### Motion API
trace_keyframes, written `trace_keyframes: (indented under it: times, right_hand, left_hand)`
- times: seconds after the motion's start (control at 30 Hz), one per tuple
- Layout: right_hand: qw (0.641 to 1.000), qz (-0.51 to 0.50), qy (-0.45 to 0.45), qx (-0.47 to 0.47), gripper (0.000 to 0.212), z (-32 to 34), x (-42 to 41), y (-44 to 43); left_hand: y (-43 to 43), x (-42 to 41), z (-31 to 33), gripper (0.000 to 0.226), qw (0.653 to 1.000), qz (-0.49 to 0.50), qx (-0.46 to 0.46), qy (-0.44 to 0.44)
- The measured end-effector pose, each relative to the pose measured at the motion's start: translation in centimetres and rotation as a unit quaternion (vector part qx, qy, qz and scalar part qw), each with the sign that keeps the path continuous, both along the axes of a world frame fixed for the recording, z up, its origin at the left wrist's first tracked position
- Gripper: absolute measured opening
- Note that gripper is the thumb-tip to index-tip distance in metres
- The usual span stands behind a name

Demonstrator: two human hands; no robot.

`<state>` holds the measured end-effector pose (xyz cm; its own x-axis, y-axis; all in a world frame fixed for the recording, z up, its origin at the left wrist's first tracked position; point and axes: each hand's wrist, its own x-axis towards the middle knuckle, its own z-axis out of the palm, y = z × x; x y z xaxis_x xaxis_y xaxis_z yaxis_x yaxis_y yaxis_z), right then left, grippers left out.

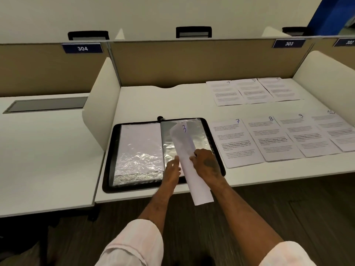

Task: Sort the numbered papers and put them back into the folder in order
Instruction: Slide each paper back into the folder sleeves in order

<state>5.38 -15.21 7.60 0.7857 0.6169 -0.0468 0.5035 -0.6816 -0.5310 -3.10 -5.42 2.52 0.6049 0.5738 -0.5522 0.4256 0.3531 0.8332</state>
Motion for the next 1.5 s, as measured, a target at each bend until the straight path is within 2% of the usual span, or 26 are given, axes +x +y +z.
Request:
trace_keyframes:
  times: [0.03, 0.07, 0.13, 0.27, 0.37, 0.53, 0.6, 0.73, 0.8, 0.83, 0.93, 1.03, 1.17, 1.33, 1.5]
  right_hand:
    - [1.0, -0.005, 0.002, 0.0, 0.031, -0.1, 0.3, -0.2]
    - [1.0, -0.01, 0.002, 0.001, 0.031, -0.2, 0.6, -0.5]
    - [1.0, -0.014, -0.013, -0.003, 0.031, -0.4, 1.2, -1.1]
    - [0.999, -0.016, -0.047, -0.014, 0.03, -1.6, 2.2, -2.5]
    - [0.998, -0.041, -0.053, -0.011, 0.029, -2.4, 2.9, -3.6]
    - [0.996, -0.062, -0.064, -0.027, 0.03, -2.7, 4.0, -4.9]
    - [0.995, -0.067, -0.074, -0.024, 0.032, -2.6, 4.3, -4.9]
    - [0.992, -0.085, -0.089, -0.001, 0.031, -2.1, 4.3, -4.0]
    - [0.991, -0.085, -0.099, 0.009, 0.029, -1.7, 4.2, -3.7]
    - [0.991, -0.086, -0.1, 0.014, 0.028, -1.6, 4.2, -3.6]
    - [0.989, -0.092, -0.111, 0.021, 0.027, -1.3, 4.1, -3.6]
    - [0.987, -0.097, -0.123, 0.024, 0.025, -1.2, 4.0, -4.0]
    - [0.987, -0.101, -0.12, 0.029, 0.025, -1.1, 3.8, -4.4]
    - [0.986, -0.097, -0.13, 0.039, 0.023, -1.1, 3.1, -4.4]
    - [0.985, -0.097, -0.142, 0.023, 0.024, -1.3, 2.6, -5.2]
  left_hand:
    - [0.4, -0.4, -0.6, 0.054, 0.99, -0.049, 0.119, 0.051]
    - [0.8, -0.9, -1.1, 0.053, 0.966, -0.092, 0.225, 0.086]
    - [1.7, -1.3, -2.4, 0.056, 0.916, -0.17, 0.34, 0.124]
    - [3.0, -0.4, -3.7, 0.061, 0.835, -0.297, 0.437, 0.151]
    - [3.0, 0.7, -4.0, 0.048, 0.776, -0.364, 0.487, 0.165]
    - [2.5, 1.1, -4.0, 0.021, 0.66, -0.397, 0.607, 0.198]
    - [2.4, 0.9, -4.0, 0.021, 0.638, -0.407, 0.622, 0.202]
    - [2.4, 0.9, -3.6, 0.021, 0.634, -0.401, 0.63, 0.201]
    - [2.6, 1.0, -3.7, 0.018, 0.649, -0.376, 0.63, 0.201]
    - [2.8, 1.0, -3.8, 0.018, 0.672, -0.356, 0.619, 0.197]
    - [3.8, 1.5, -4.3, 0.023, 0.774, -0.287, 0.54, 0.164]
    - [4.7, 1.7, -5.0, 0.025, 0.835, -0.278, 0.456, 0.132]
    - [5.4, 2.0, -5.6, 0.022, 0.855, -0.298, 0.407, 0.12]
    - [4.8, 2.2, -5.3, 0.008, 0.855, -0.267, 0.421, 0.143]
    - [4.7, 2.3, -5.7, 0.035, 0.885, -0.224, 0.386, 0.13]
